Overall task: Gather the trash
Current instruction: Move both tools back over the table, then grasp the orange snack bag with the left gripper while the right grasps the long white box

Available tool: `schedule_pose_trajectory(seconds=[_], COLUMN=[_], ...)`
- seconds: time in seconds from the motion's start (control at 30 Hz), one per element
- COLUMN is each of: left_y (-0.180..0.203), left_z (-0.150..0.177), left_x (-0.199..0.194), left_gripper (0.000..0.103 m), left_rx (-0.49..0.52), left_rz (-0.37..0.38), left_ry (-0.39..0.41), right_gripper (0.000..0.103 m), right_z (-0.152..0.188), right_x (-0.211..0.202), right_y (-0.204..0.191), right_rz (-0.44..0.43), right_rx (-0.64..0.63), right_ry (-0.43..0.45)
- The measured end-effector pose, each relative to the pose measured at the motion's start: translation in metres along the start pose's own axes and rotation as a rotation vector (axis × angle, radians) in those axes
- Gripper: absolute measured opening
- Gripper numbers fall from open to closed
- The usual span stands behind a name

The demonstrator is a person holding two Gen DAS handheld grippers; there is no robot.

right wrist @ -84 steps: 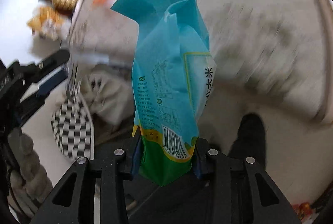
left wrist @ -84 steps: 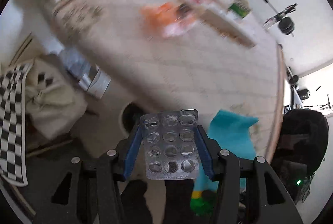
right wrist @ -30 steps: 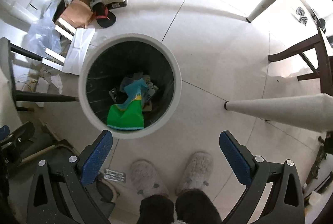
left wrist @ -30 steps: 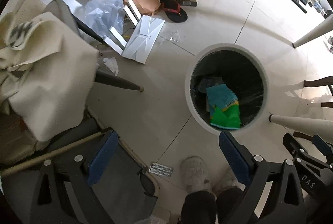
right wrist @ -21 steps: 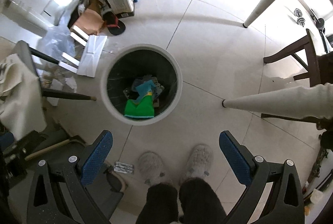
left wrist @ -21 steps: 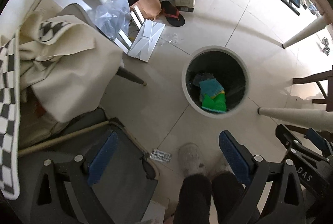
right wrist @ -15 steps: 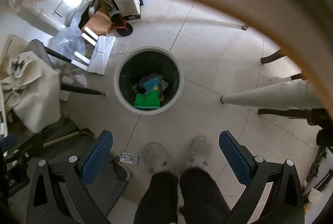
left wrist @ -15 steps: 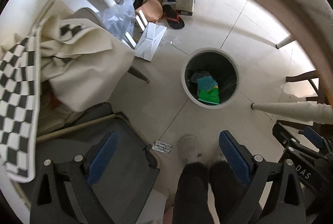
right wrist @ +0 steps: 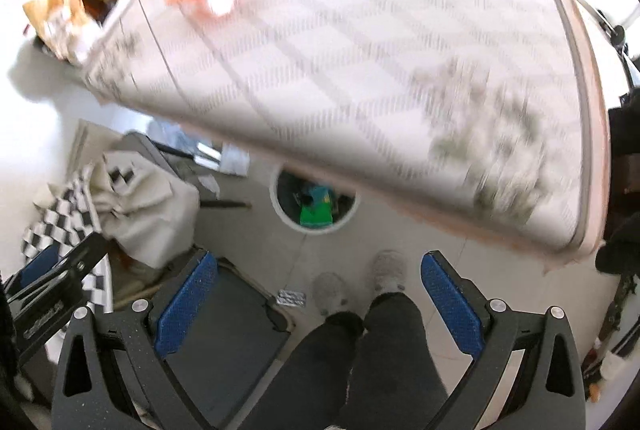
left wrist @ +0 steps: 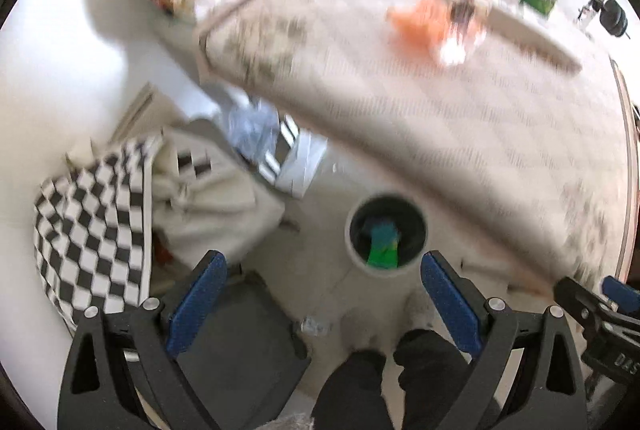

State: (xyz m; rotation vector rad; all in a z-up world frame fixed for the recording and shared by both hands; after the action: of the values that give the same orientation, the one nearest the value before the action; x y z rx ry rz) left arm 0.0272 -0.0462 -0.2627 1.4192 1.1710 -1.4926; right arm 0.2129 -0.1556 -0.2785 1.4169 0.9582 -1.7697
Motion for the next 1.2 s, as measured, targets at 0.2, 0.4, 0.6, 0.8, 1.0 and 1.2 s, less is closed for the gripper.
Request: schedule_pose_trajectory(seconds=[0.2, 0.4, 0.6, 0.8, 1.0, 1.2], left_y=[0.041, 0.082, 0.111, 0.118, 0.112, 0.098], left_z=[-0.076, -0.156, -0.211, -0.235, -0.239, -0.232], left_x=[-0.027, -0.011, 0.021, 0.043, 0.043, 0.039], left_gripper=[0.100, 0.100, 0.100, 0.100, 0.100, 0.099], left_rx=[-0.047, -0.126, -0.183, -0.252, -0.267, -0.289], left_rz=[0.016, -0.019, -0.054, -0.069, -0.084, 0.010], left_ry=[0.025, -0.030, -0.124, -0.193, -0.198, -0.190], right_gripper=[0.103, 0.103, 0.103, 0.103, 0.075, 0.074], right_z=[-0.111, -0.240, -0.351, -0.405, -0.408, -0.381], right_x=[-0.051, -0.054, -0.007, 0.036, 0.030, 0.034], right_y=[0.025, 0.039, 0.039, 0.037, 0.054, 0.079], right_rz=[0.147, 0.307, 0.437, 0.451, 0.219, -0.131], right_rx=[-0.113, -0.272, -0.455, -0.568, -0.356, -0.074], right_ry=[0.035, 0.012, -0.074, -0.175, -0.210, -0.352])
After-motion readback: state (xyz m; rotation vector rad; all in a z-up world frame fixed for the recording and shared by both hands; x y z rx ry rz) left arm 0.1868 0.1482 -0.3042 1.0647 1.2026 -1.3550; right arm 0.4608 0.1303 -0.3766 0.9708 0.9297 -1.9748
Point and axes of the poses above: each gripper's, at about its wrist camera, not at the fingertips, and x roughly the way its jaws point, y to its right, z to its underside, the point moved 2 cm from there along x, roughly the way its jaws point, and after that the axes turned 14 degrees about -y, right-handed, at the moved point
